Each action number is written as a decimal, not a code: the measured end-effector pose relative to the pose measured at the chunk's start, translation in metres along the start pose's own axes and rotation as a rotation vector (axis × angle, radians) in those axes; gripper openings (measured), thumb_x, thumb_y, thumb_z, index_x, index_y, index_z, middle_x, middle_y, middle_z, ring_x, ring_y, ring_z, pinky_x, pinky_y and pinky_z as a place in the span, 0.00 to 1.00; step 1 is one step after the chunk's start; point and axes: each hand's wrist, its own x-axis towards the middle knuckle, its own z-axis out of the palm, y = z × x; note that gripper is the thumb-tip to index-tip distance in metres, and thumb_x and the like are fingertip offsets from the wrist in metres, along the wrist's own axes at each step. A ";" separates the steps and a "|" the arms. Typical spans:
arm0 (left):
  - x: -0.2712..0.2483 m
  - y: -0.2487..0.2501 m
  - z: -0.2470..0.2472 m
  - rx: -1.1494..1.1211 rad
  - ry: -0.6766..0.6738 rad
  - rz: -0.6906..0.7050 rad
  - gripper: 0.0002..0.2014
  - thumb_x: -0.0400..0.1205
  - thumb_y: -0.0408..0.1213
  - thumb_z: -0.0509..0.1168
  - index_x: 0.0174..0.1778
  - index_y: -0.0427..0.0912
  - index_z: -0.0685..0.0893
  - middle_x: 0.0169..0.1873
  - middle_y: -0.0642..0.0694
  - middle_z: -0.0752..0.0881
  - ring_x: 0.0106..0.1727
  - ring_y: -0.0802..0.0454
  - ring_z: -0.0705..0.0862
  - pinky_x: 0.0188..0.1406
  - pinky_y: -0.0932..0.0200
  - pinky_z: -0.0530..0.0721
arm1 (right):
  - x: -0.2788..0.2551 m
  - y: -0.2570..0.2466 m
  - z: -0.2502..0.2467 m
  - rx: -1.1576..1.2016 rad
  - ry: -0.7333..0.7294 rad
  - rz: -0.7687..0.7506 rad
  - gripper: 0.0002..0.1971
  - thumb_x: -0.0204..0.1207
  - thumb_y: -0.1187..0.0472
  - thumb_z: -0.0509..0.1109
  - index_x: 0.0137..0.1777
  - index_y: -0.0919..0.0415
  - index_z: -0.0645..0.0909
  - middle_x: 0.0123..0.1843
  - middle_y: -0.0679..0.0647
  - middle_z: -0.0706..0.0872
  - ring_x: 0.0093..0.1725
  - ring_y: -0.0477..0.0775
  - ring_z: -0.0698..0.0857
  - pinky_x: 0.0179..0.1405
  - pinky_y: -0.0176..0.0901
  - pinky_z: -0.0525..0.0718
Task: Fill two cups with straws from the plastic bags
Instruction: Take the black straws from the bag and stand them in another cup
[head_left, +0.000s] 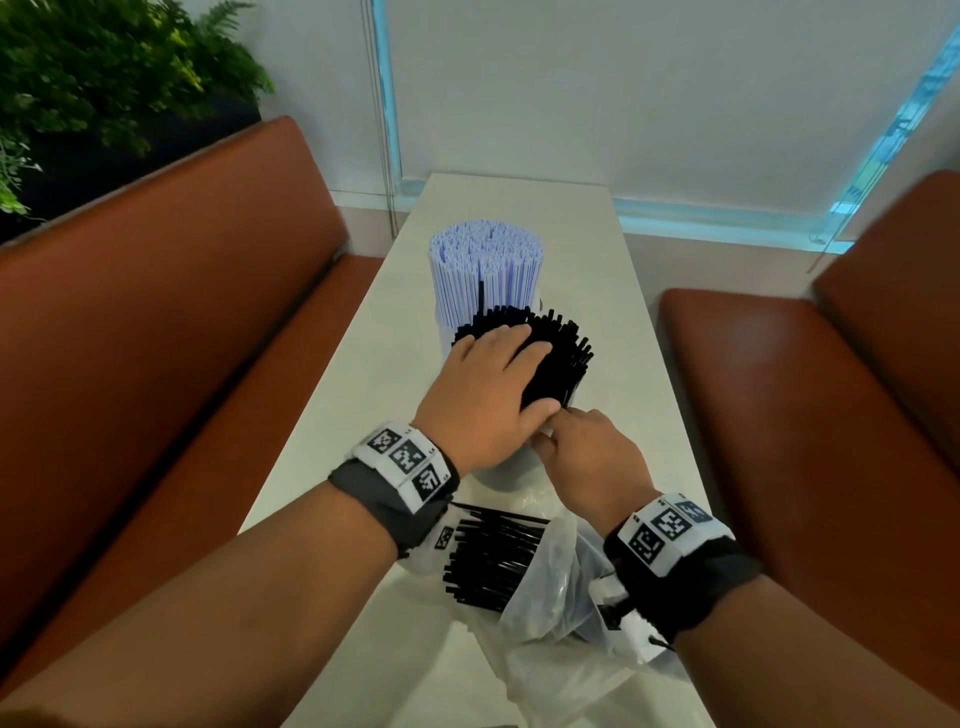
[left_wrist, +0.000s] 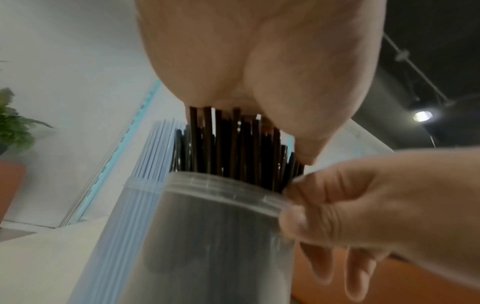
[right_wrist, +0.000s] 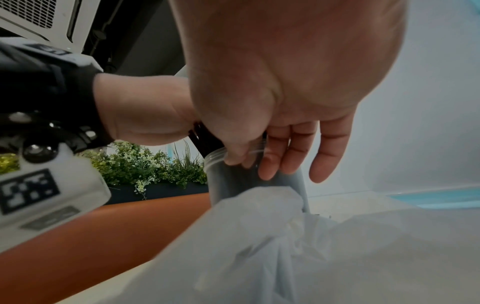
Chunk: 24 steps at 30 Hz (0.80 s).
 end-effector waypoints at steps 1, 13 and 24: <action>-0.002 -0.002 -0.005 -0.098 0.071 0.002 0.32 0.86 0.59 0.59 0.84 0.50 0.67 0.84 0.45 0.65 0.84 0.46 0.63 0.83 0.40 0.60 | -0.001 0.000 -0.001 0.000 0.004 -0.001 0.12 0.87 0.47 0.58 0.60 0.47 0.80 0.52 0.47 0.85 0.52 0.54 0.79 0.41 0.49 0.76; -0.081 -0.017 0.026 -0.574 0.226 -0.310 0.06 0.83 0.48 0.64 0.48 0.53 0.84 0.50 0.62 0.74 0.49 0.62 0.81 0.48 0.58 0.84 | -0.038 0.015 0.019 -0.215 -0.274 0.416 0.31 0.70 0.23 0.53 0.49 0.51 0.74 0.35 0.43 0.80 0.33 0.47 0.78 0.28 0.45 0.66; -0.091 0.018 0.077 -0.413 -0.363 0.080 0.19 0.85 0.47 0.65 0.72 0.47 0.83 0.64 0.50 0.79 0.61 0.50 0.80 0.62 0.51 0.81 | -0.031 0.023 0.026 -0.093 -0.248 0.396 0.15 0.81 0.45 0.54 0.39 0.51 0.72 0.38 0.44 0.79 0.36 0.44 0.76 0.29 0.43 0.65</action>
